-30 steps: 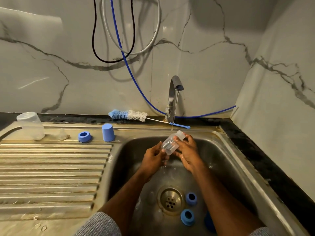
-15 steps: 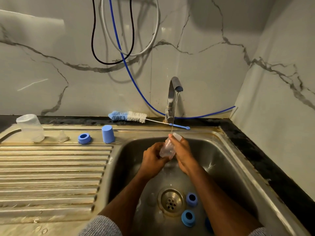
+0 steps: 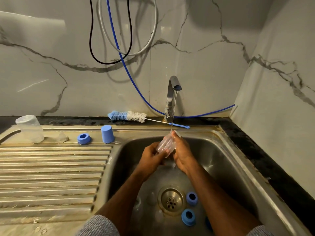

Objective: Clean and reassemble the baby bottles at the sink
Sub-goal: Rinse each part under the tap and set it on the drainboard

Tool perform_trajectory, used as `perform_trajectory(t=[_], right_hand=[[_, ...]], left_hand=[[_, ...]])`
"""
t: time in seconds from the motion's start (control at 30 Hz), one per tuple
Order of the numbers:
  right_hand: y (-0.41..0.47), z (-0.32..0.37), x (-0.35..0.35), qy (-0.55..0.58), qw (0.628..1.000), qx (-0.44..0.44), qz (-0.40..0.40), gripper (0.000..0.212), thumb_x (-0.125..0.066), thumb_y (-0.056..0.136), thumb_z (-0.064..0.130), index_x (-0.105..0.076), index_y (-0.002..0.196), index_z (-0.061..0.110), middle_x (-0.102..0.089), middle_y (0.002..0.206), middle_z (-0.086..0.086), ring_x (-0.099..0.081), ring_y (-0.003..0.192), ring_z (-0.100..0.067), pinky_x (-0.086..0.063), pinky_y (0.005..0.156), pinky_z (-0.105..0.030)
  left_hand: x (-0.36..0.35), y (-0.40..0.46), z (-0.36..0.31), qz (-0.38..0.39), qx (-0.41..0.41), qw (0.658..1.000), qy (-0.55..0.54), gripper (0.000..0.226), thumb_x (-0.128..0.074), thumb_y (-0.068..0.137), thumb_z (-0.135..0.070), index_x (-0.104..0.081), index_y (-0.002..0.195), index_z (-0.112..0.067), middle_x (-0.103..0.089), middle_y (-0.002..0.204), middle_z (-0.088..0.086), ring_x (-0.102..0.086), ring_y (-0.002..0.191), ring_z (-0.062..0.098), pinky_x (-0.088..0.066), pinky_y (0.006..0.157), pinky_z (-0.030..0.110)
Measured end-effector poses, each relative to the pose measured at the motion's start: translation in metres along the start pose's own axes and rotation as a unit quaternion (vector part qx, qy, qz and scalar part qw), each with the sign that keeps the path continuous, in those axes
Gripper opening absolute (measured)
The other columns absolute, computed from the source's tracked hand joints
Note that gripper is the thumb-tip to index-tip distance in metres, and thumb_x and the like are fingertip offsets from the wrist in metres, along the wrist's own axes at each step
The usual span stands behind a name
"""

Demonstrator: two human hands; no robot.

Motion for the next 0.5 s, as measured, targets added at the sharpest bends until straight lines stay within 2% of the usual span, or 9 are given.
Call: perform_trajectory(t=[0.07, 0.1, 0.17, 0.23, 0.3, 0.4, 0.5], right_hand=[[0.000, 0.001, 0.002, -0.036, 0.999, 0.018, -0.035, 0.043, -0.064, 0.094, 0.043, -0.057, 0.130, 0.019, -0.067, 0.114, -0.013, -0.068, 0.100, -0.030, -0.060, 0.079, -0.044], [0.000, 0.000, 0.003, -0.045, 0.998, 0.018, -0.051, 0.040, -0.065, 0.093, 0.042, -0.058, 0.127, 0.021, -0.068, 0.111, -0.012, -0.068, 0.096, -0.028, -0.060, 0.073, -0.041], [-0.003, -0.002, 0.003, -0.028, 0.997, 0.012, -0.066, 0.036, -0.066, 0.093, 0.044, -0.060, 0.121, 0.021, -0.069, 0.105, -0.009, -0.070, 0.090, -0.025, -0.058, 0.060, -0.032], [-0.005, 0.000, 0.001, -0.020, 0.999, 0.011, -0.046, 0.039, -0.064, 0.093, 0.046, -0.063, 0.119, 0.017, -0.073, 0.104, -0.009, -0.072, 0.088, -0.025, -0.057, 0.058, -0.031], [-0.006, 0.003, -0.007, -0.009, 1.000, 0.011, 0.013, 0.046, -0.061, 0.093, 0.050, -0.065, 0.121, 0.014, -0.073, 0.110, -0.011, -0.072, 0.096, -0.028, -0.060, 0.070, -0.039], [-0.015, 0.007, -0.028, 0.066, 0.989, 0.016, 0.133, 0.053, -0.061, 0.091, 0.050, -0.063, 0.125, 0.009, -0.070, 0.121, -0.018, -0.070, 0.108, -0.032, -0.057, 0.092, -0.049], [-0.022, 0.006, -0.040, 0.115, 0.974, 0.008, 0.194, 0.058, -0.061, 0.093, 0.042, -0.051, 0.138, 0.007, -0.065, 0.131, -0.018, -0.064, 0.120, -0.033, -0.051, 0.102, -0.051]], left_hand=[[0.008, 0.000, -0.017, -0.063, -0.089, 0.979, 0.170, 0.040, -0.082, 0.082, -0.023, -0.059, 0.114, -0.025, -0.069, 0.105, -0.006, -0.068, 0.095, 0.001, -0.056, 0.076, 0.018], [0.009, -0.002, -0.023, -0.089, -0.116, 0.967, 0.211, 0.042, -0.085, 0.079, -0.023, -0.058, 0.111, -0.025, -0.068, 0.103, -0.008, -0.067, 0.093, 0.001, -0.055, 0.075, 0.018], [0.012, -0.002, -0.021, -0.108, -0.113, 0.962, 0.225, 0.043, -0.087, 0.076, -0.025, -0.060, 0.109, -0.022, -0.069, 0.101, -0.005, -0.068, 0.090, 0.004, -0.057, 0.075, 0.022], [0.012, 0.002, -0.006, -0.066, -0.051, 0.988, 0.130, 0.037, -0.083, 0.081, -0.024, -0.063, 0.111, -0.016, -0.072, 0.104, 0.003, -0.072, 0.088, 0.012, -0.060, 0.074, 0.029], [0.001, 0.000, 0.010, 0.008, 0.048, 0.997, -0.068, 0.034, -0.071, 0.089, -0.026, -0.063, 0.116, -0.008, -0.071, 0.105, 0.016, -0.072, 0.083, 0.024, -0.060, 0.067, 0.034], [-0.009, -0.007, 0.017, 0.060, 0.156, 0.941, -0.294, 0.046, -0.051, 0.099, -0.040, -0.066, 0.116, 0.000, -0.065, 0.087, 0.022, -0.064, 0.059, 0.022, -0.053, 0.048, 0.026], [-0.013, -0.012, 0.014, 0.100, 0.194, 0.908, -0.357, 0.058, -0.040, 0.102, -0.048, -0.070, 0.111, 0.001, -0.061, 0.077, 0.020, -0.059, 0.047, 0.019, -0.048, 0.038, 0.023]])
Point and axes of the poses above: each hand's wrist, its own y-axis towards the middle knuckle, its own x-axis out of the back of the hand, z = x × y, the point moved 10 cm from there along y, towards the middle knuckle
